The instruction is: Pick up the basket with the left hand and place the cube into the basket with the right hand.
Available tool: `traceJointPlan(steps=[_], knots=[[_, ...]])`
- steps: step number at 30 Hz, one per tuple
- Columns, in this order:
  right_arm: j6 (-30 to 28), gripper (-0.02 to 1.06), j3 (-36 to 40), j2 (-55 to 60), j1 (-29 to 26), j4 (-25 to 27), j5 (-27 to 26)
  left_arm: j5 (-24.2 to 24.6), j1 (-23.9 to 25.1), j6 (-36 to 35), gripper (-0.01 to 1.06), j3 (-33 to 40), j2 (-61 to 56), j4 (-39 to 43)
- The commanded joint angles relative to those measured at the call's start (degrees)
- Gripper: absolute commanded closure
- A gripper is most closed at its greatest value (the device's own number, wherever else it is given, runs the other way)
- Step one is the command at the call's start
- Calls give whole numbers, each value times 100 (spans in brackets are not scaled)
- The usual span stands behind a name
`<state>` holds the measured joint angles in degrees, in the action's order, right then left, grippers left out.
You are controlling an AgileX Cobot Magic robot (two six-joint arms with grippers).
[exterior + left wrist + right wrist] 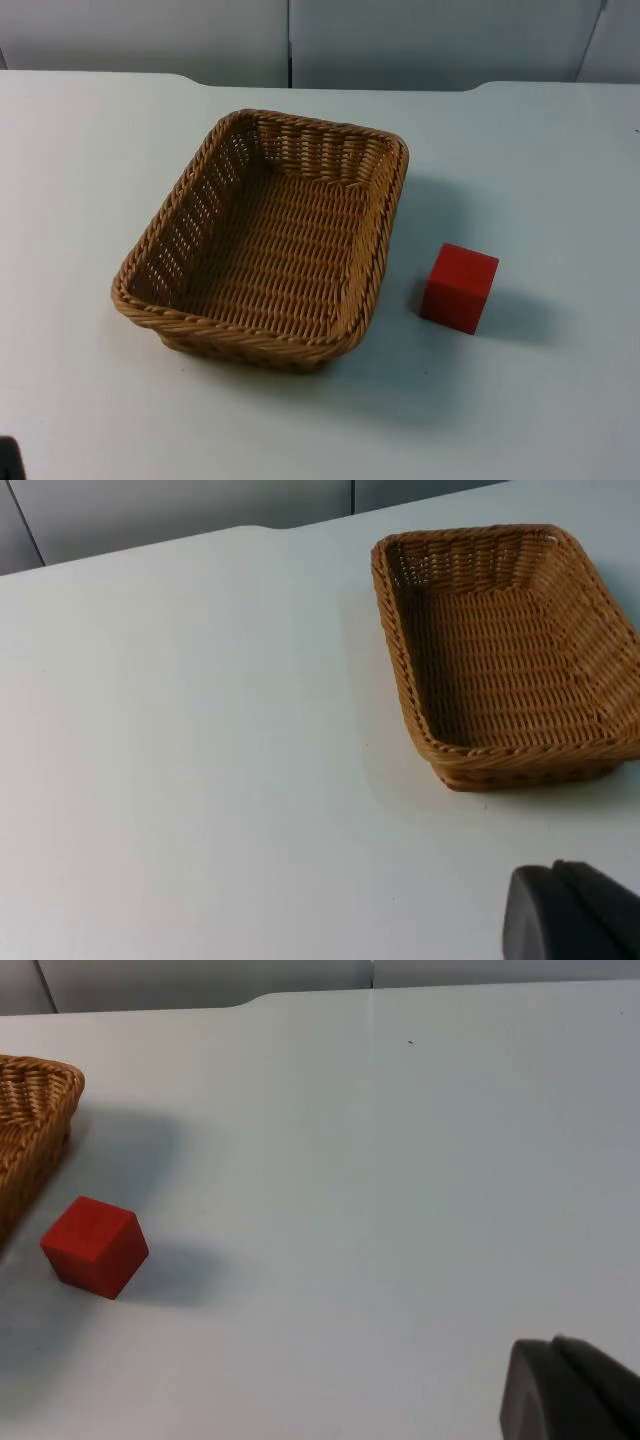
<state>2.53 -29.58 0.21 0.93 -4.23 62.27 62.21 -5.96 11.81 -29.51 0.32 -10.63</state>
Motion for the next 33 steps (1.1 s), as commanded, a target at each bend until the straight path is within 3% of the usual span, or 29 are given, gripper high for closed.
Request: traceJointPlan(steps=[1,5,8,11,15,20,27,33], knots=[[3,105,41,-21,14,4,-46,-5,2,-18,105,1,-32,-41],[3,105,41,-21,14,4,-46,-429,14,-477,105,-97,-32,-358],[3,105,41,-21,14,4,-46,-1167,14,-1253,105,-109,395,-1417],[3,105,41,-21,14,4,-46,-1214,14,-1253,105,-109,1100,-2064],[3,105,41,-21,14,4,-46,-1379,14,-736,105,-109,2389,-2720],[3,105,41,-21,14,4,-46,-2084,14,684,105,-109,4271,-4240],[3,105,41,-21,14,4,-46,-2321,14,1188,105,-109,5798,-5453],[3,105,41,-21,14,4,-46,-2728,14,1182,105,73,6824,-5616]])
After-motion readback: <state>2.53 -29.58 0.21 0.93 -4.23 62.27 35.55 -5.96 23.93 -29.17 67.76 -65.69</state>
